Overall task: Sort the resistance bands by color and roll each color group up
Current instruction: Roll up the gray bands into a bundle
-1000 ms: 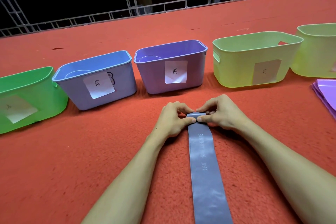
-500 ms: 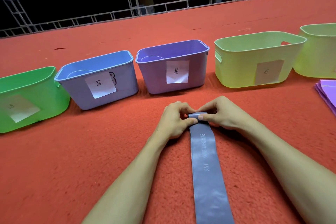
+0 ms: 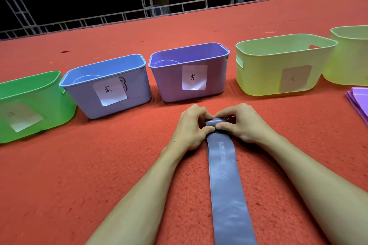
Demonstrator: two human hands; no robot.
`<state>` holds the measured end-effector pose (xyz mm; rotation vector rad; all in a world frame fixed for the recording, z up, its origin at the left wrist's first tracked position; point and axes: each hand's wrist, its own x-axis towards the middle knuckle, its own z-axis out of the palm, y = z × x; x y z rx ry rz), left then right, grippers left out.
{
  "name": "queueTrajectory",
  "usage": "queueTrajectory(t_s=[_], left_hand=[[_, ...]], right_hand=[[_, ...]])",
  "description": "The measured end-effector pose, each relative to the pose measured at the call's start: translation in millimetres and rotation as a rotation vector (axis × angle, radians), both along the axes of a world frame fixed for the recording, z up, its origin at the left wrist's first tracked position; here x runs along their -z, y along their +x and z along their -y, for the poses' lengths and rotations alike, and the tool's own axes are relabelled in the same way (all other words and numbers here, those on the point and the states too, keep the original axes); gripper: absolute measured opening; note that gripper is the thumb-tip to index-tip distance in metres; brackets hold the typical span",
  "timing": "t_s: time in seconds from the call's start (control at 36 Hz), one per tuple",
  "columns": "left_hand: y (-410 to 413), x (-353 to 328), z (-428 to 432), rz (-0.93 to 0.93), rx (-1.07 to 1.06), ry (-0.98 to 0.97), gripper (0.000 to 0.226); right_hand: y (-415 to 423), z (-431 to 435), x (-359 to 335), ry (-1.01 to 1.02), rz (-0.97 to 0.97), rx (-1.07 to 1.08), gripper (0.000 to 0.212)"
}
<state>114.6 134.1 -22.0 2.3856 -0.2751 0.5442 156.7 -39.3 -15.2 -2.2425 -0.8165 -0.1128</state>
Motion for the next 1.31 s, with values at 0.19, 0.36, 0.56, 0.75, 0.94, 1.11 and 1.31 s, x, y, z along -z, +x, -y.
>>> queueTrajectory(t_s=[0.19,0.36,0.56,0.75,0.94,1.11,1.31], left_hand=[[2.4,2.3,-0.8,-0.032,0.007,-0.058,0.020],[4.5,3.5,-4.9,-0.163,0.065,-0.206,0.031],[-1.5,-2.6,-8.5,-0.284,0.153,-0.362,0.026],[-2.9,-3.4,-13.0,-0.294,0.169,-0.313,0.022],[-3.5,-1.2,-10.5,-0.228,0.140,-0.182,0.021],[-4.2,0.1,-7.5,-0.155,0.119,-0.147,0.020],[-4.4,-1.5,-6.5,-0.063,0.081,-0.030,0.020]], right_hand=[[1.0,-1.6,2.5,0.044,-0.007,0.029,0.026],[0.8,-2.8,5.2,0.058,-0.025,0.048,0.026],[-1.9,-2.3,2.3,0.068,-0.001,0.043,0.026],[-1.8,-2.7,3.3,0.096,-0.001,0.030,0.025],[-3.4,-2.9,3.8,0.145,-0.043,0.009,0.025],[-4.0,-0.5,3.3,0.182,-0.084,-0.005,0.027],[-3.1,-0.6,7.4,0.129,0.007,0.027,0.029]])
